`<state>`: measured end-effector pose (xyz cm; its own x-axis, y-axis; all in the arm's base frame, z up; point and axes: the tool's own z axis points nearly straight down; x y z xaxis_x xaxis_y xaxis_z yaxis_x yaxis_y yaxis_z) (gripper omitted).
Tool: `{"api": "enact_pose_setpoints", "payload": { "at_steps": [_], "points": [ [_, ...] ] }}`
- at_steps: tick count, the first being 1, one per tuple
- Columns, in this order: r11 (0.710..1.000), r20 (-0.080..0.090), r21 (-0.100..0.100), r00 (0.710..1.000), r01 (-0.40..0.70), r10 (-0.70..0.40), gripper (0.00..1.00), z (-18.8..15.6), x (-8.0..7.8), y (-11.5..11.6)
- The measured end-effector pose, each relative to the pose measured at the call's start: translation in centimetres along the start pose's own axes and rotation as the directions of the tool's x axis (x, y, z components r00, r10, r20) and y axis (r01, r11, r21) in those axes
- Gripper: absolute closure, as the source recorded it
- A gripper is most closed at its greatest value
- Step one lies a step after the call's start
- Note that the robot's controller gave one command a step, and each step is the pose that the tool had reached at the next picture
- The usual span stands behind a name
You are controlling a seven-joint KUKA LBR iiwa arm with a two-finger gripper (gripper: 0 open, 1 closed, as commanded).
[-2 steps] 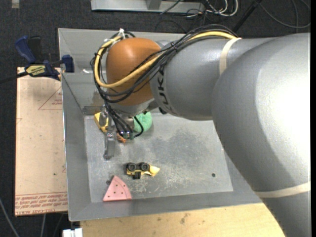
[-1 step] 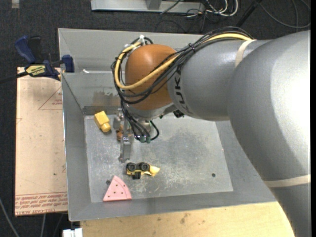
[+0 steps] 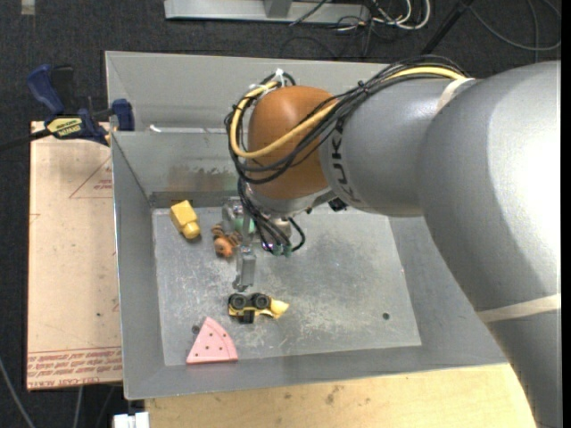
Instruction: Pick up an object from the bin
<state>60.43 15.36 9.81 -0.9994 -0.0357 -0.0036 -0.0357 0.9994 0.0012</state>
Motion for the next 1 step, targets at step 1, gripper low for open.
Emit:
{"api": "enact_pose_setpoints", "payload": {
  "at_steps": [1],
  "points": [
    [1.000, 0.004, -0.002, 1.000, 0.003, -0.003, 0.00, -0.54, 3.45, -0.64]
  ]
}}
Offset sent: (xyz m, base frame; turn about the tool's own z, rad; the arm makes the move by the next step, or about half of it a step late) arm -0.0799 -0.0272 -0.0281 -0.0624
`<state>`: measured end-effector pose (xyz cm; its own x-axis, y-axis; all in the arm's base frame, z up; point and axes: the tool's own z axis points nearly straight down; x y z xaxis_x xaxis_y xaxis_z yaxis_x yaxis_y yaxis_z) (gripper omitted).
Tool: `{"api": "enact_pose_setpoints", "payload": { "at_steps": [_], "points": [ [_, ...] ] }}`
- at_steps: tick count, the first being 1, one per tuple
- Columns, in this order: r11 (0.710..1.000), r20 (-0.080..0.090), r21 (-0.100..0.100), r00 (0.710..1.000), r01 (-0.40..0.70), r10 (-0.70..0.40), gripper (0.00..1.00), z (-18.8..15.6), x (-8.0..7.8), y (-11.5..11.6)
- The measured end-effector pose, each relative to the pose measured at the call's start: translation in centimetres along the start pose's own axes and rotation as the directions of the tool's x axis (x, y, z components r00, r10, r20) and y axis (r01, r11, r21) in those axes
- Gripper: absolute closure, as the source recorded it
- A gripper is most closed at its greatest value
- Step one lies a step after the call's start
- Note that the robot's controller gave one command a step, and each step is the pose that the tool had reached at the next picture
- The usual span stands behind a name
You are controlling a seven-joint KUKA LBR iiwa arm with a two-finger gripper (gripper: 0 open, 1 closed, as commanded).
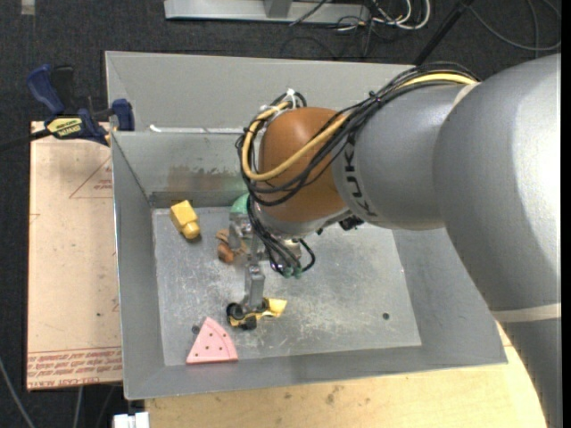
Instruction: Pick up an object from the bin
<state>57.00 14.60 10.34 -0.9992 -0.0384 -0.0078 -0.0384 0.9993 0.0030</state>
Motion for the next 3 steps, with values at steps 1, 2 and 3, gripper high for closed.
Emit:
{"api": "enact_pose_setpoints", "payload": {
  "at_steps": [1, 2, 3],
  "points": [
    [0.998, 0.003, -0.001, 0.998, 0.055, -0.055, 0.00, 2.5, 3.9, -1.4],
    [0.991, -0.006, 0.001, 0.991, 0.132, -0.132, 1.00, 3.2, 4.9, -1.1],
    [0.991, -0.007, 0.000, 0.991, 0.131, -0.131, 0.00, 3.2, 4.9, -1.2]
  ]
}}
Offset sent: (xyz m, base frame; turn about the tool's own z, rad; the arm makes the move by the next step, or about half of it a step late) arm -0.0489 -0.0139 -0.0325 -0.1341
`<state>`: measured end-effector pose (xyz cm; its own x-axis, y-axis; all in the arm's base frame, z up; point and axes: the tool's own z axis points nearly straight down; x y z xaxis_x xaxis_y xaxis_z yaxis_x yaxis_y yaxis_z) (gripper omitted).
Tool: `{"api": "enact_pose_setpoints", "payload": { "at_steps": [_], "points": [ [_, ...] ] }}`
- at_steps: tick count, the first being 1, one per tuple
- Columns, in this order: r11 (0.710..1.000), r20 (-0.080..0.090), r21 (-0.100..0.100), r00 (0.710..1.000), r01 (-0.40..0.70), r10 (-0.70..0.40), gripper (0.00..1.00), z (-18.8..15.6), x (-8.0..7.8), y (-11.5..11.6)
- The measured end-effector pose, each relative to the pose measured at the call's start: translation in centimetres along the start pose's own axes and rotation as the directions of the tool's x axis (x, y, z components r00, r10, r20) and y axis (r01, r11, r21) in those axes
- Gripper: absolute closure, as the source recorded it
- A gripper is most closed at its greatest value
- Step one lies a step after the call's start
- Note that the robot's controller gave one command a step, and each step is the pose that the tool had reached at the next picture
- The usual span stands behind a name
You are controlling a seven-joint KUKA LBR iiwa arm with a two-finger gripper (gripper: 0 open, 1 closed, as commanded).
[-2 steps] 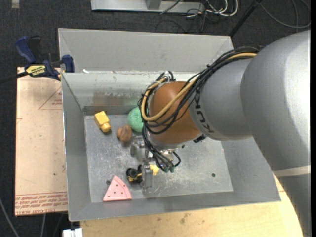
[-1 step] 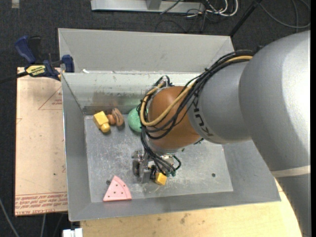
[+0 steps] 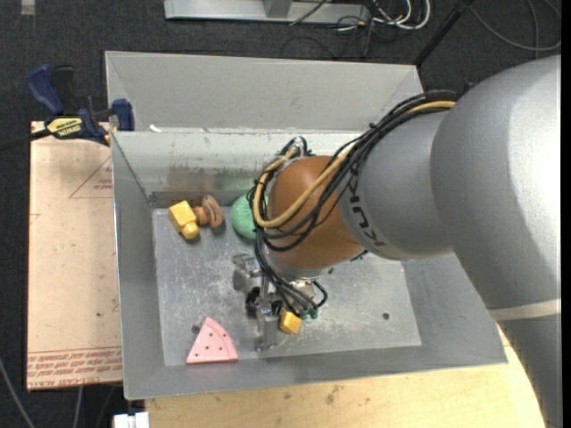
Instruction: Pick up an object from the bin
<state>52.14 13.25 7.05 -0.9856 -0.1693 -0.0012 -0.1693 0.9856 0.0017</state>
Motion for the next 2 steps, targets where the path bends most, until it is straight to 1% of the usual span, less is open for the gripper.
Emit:
{"api": "enact_pose_setpoints", "payload": {
  "at_steps": [1, 2],
  "points": [
    [1.000, 0.000, 0.000, 1.000, 0.000, 0.000, 0.00, 0.0, 0.0, 0.0],
    [0.999, 0.001, -0.001, 0.999, 0.040, -0.040, 0.00, 0.0, -3.4, -5.2]
  ]
}}
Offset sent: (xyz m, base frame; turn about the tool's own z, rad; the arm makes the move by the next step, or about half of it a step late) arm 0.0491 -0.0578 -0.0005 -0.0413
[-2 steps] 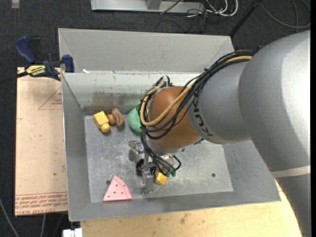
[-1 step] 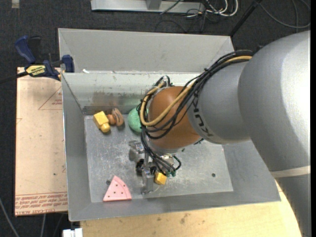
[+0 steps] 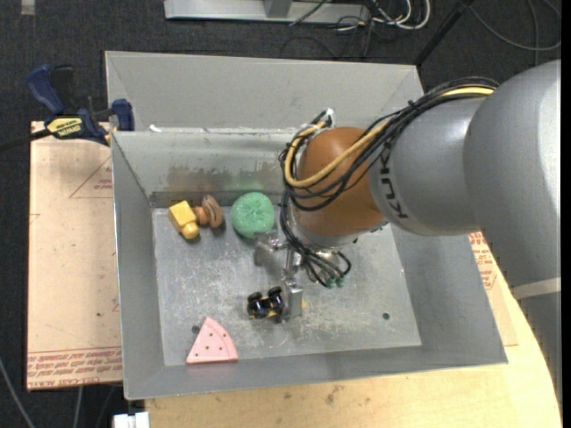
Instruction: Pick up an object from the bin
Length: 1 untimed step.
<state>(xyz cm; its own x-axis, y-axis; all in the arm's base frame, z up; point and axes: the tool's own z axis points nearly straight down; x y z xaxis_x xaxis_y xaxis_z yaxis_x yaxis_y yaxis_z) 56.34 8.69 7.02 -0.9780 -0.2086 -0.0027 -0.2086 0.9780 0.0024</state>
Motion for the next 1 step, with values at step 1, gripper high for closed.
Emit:
{"api": "enact_pose_setpoints", "payload": {
  "at_steps": [1],
  "points": [
    [1.000, 0.002, 0.004, 1.000, -0.022, 0.022, 0.00, -0.22, -0.90, -3.04]
  ]
}}
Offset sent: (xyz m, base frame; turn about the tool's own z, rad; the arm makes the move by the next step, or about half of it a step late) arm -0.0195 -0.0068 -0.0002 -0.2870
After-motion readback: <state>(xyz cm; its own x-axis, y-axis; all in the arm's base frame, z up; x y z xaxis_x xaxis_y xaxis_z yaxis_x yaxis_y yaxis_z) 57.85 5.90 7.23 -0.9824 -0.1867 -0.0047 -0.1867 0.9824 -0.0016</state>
